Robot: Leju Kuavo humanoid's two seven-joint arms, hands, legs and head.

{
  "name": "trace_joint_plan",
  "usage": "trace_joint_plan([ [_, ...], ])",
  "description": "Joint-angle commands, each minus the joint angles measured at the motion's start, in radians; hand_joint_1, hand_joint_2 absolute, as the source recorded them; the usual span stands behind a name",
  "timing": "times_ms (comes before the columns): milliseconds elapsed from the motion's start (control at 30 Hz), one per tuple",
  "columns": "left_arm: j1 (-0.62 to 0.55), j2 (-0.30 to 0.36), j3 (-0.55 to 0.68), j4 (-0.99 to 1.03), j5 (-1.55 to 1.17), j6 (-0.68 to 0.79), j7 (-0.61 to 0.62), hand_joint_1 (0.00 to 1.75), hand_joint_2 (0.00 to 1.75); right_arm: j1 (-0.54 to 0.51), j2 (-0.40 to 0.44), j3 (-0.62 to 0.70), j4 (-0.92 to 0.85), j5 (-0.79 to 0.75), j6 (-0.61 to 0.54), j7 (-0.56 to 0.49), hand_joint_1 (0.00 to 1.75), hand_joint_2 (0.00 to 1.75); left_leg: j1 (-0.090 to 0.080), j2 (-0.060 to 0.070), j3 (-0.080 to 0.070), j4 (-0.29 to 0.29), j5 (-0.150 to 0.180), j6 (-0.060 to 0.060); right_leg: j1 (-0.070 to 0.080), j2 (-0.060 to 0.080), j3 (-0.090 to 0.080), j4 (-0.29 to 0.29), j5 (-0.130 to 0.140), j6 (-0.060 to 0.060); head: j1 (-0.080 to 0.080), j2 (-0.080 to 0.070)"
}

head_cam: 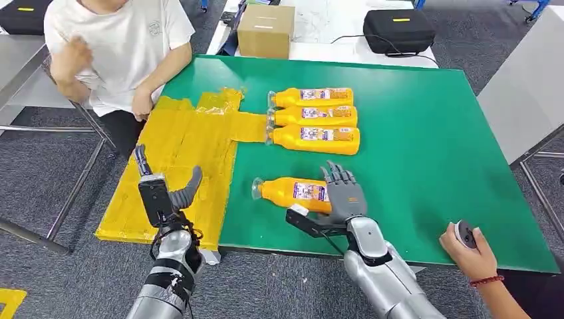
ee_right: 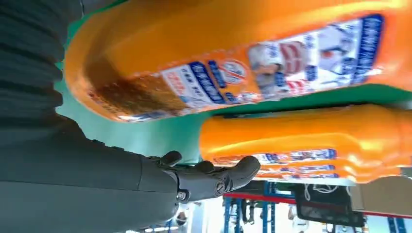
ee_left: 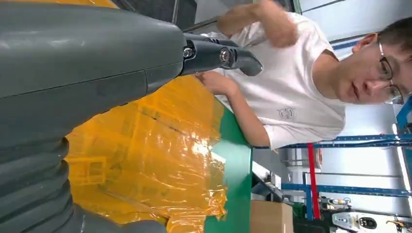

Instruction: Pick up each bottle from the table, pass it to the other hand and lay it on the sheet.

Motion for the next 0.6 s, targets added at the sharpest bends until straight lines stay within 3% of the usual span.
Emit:
trace_joint_plan([
  [33,-0.050,0.026,0.011,0.094,0.000,-0.001,0.002,0.00,1.75,-0.065,-0.005,0.000,0.121,0.030,0.027,0.044,0.00,1.75,0.000,0.000,0.003,-0.001,-0.001,-0.001,0.000,0.000,0.003,0.000,-0.001,-0.001,0.000,0.000],
  [200,-0.054,0.029,0.007,0.092,0.011,-0.001,0.002,0.00,1.75,-0.076,-0.003,-0.005,0.182,0.027,0.087,0.038,0.00,1.75,0.001,0.001,0.007,0.000,-0.003,-0.001,0.001,0.001,0.007,0.000,-0.002,-0.002,0.000,0.000],
  [267,-0.060,0.026,0.012,0.101,0.002,-0.001,0.002,0.00,1.75,-0.066,0.012,-0.030,0.191,-0.018,0.036,-0.011,0.00,1.75,0.001,0.001,0.007,0.000,-0.003,-0.001,0.001,0.001,0.006,0.000,-0.002,-0.002,0.000,0.000],
  [600,-0.075,0.024,0.002,0.122,0.009,-0.001,0.002,0.00,1.75,-0.125,0.058,-0.042,0.332,-0.061,0.068,-0.054,0.00,1.75,0.001,0.001,0.008,-0.001,-0.002,-0.002,0.001,0.001,0.007,0.000,-0.002,-0.003,0.000,0.000],
])
